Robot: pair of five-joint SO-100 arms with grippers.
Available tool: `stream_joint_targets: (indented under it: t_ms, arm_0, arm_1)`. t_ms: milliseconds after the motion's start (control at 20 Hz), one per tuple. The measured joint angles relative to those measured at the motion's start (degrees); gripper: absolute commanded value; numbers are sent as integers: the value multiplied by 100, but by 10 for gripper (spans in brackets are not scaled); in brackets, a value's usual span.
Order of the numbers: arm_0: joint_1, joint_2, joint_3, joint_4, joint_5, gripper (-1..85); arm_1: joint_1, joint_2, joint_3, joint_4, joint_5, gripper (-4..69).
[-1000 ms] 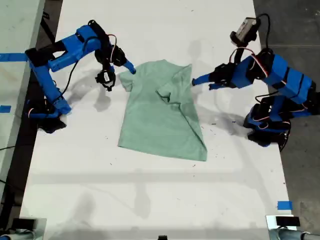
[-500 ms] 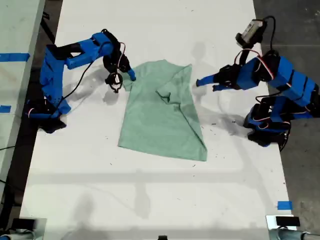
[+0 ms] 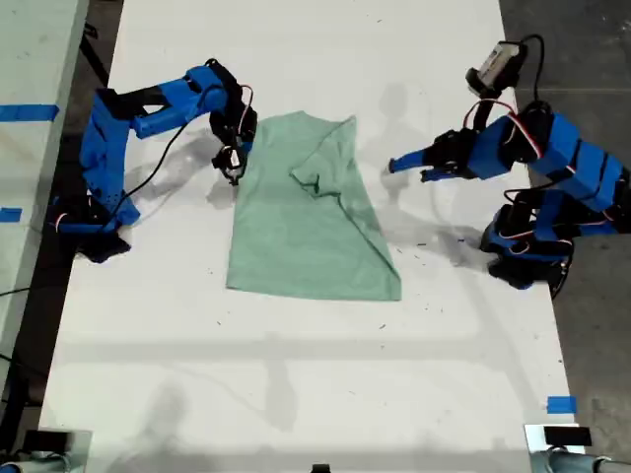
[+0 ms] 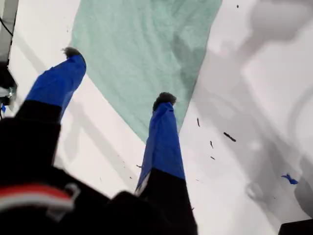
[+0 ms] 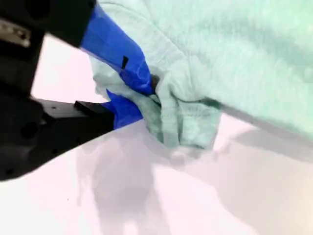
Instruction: Fold tshirt
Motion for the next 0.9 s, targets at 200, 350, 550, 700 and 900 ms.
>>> stream_joint_targets:
  t_ms: [200, 350, 550, 700, 900]
  arm_0:
    - [-26, 1037, 18, 571, 44, 0]
    - [158, 1784, 18, 853, 123, 0]
    - [888, 1863, -457, 220, 211, 0]
    - [1459, 800, -1591, -439, 404, 0]
    - [1723, -510, -1995, -1582, 404, 143]
  arm_1:
    - [0, 114, 158, 0, 18, 262]
    - [0, 114, 167, 0, 18, 258]
    - [0, 114, 193, 0, 18, 255]
    - [0, 114, 229, -35, 18, 253]
    - [-141, 132, 229, -35, 141, 253]
